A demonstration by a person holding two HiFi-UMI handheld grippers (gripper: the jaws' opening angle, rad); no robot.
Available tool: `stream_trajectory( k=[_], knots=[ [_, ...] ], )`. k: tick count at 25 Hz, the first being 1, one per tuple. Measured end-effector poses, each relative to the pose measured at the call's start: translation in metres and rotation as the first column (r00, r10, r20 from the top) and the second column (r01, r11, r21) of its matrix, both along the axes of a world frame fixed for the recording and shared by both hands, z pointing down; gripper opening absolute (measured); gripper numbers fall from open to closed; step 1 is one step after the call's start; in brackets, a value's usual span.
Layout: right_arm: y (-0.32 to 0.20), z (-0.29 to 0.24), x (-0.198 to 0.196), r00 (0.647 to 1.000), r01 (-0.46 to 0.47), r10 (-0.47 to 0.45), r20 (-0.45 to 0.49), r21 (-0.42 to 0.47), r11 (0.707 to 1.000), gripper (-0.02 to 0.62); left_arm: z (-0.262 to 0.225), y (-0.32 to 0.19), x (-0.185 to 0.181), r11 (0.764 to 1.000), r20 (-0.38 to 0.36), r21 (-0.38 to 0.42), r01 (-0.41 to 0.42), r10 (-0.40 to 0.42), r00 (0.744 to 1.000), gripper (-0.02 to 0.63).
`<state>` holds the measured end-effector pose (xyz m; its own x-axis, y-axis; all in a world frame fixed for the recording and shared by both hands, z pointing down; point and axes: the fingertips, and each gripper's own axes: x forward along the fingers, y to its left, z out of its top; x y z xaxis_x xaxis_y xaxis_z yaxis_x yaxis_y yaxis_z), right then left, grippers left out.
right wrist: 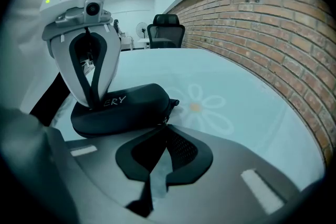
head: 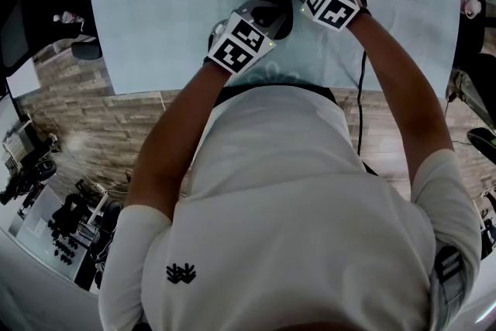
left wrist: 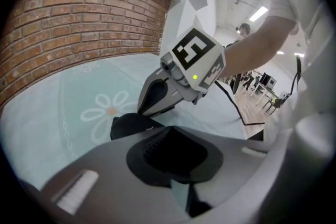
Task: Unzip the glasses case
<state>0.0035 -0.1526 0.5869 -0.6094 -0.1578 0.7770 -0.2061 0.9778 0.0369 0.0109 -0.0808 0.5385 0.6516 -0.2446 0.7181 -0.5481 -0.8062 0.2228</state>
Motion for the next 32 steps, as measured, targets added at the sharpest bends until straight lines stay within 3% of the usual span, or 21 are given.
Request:
stream_trajectory(
  k=[10, 22, 26, 32],
  knots=[
    [-0.011, 0.002, -0.008, 0.988, 0.151, -0.149, -0.044, 0.024, 0.988, 0.003, -0.001, -0.002, 0.001, 1.000, -0.020, -0.024, -0.009, 0.009, 1.000, 0.051],
    [-0.020, 0.005, -0.019, 0.968, 0.245, -0.241, -0.074, 0.044, 0.968, 0.011, 0.001, -0.002, 0.000, 0.999, -0.009, -0.036, -0.026, 0.025, 1.000, 0.051],
    [-0.021, 0.006, -0.018, 0.974, 0.223, -0.220, -0.057, 0.046, 0.974, 0.023, 0.001, -0.002, 0.001, 0.999, -0.001, -0.044, -0.012, 0.011, 1.000, 0.051],
    [-0.030, 0.006, 0.000, 0.993, 0.107, -0.103, -0.055, 0.078, 0.991, 0.028, 0.000, -0.004, 0.001, 0.998, 0.013, -0.039, 0.051, -0.051, 0.999, 0.051]
  ],
)
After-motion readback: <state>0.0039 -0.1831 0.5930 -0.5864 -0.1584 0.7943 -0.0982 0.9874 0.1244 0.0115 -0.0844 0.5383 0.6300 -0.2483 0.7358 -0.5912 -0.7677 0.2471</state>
